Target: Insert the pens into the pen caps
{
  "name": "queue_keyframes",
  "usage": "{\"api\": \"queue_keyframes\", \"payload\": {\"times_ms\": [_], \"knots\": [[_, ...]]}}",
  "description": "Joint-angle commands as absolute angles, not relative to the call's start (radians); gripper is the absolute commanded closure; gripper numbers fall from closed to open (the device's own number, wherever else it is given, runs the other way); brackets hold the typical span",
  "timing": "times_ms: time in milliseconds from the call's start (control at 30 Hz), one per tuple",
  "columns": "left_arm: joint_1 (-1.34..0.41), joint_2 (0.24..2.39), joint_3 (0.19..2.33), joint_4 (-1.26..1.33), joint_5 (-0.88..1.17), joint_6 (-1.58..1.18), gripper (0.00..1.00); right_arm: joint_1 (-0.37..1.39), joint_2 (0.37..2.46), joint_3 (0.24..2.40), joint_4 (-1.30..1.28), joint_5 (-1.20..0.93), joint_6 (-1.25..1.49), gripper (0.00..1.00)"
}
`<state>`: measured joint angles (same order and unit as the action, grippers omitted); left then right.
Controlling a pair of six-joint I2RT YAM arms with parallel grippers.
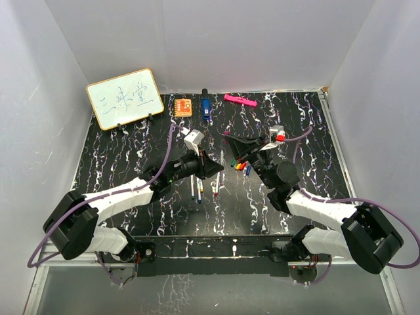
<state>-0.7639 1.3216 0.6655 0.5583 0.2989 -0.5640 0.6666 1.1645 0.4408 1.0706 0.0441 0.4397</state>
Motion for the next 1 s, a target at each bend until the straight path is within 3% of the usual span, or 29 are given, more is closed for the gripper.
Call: {"api": "queue_keyframes", "payload": {"times_ms": [0, 967], "knots": [[-0.775, 1.327, 0.702, 0.617, 0.347, -0.588, 1.0, 0.665, 1.152, 0.434, 1.177, 0.021, 0.449, 1.0], [-0.788, 1.254, 0.69, 0.647, 0.347, -0.556, 1.0, 0.664, 1.188, 0.448, 1.124, 0.023, 0.455, 1.0]]}}
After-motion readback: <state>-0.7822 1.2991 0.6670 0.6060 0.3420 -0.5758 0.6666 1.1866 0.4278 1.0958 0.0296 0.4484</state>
